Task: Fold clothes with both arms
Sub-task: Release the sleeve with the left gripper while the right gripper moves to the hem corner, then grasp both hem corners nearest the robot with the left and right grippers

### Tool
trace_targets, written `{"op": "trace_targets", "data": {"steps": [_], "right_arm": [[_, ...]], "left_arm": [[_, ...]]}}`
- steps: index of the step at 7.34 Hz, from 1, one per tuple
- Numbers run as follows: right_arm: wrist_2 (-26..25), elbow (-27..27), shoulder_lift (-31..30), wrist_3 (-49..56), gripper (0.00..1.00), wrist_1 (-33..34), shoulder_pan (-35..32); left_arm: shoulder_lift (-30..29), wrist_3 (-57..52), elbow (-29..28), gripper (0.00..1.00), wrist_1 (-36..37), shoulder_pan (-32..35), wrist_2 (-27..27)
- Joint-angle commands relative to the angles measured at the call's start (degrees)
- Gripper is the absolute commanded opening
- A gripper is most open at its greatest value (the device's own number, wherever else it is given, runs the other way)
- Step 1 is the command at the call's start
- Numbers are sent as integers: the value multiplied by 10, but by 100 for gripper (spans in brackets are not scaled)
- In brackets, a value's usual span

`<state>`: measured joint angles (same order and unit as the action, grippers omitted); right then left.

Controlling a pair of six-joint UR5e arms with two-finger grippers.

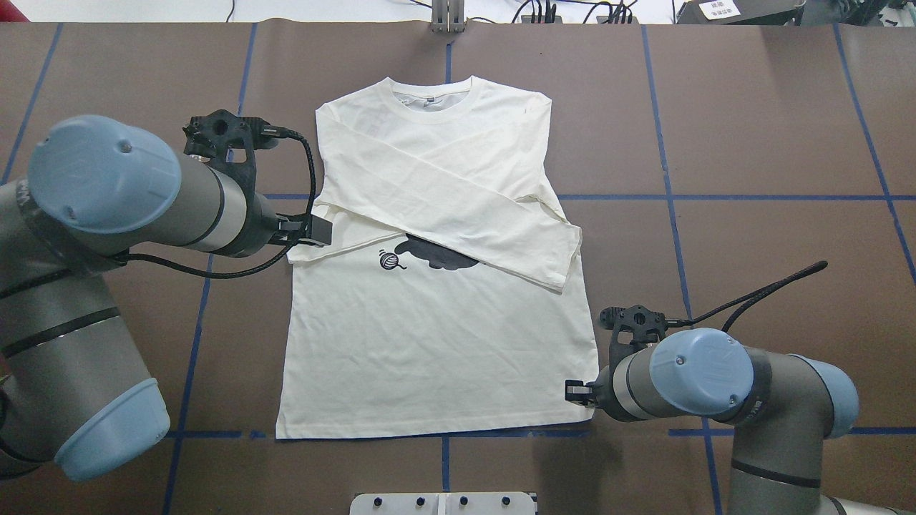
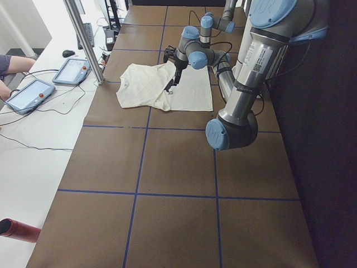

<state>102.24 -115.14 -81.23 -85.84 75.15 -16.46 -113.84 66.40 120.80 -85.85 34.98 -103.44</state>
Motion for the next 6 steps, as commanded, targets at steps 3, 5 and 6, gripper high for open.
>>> {"op": "trace_targets", "data": {"steps": [3,5,6], "right_arm": [[29,-103,-28,1,0,-2,-62],[42,-113,-35,2,0,2,-77],[42,-111,-37,2,0,3,-75]], "left_arm": [[126,338,-20,100,-152,-190,52],[130,387,-71,98,-198,-222,76],[133,385,-74,95,-198,-222,76]]}}
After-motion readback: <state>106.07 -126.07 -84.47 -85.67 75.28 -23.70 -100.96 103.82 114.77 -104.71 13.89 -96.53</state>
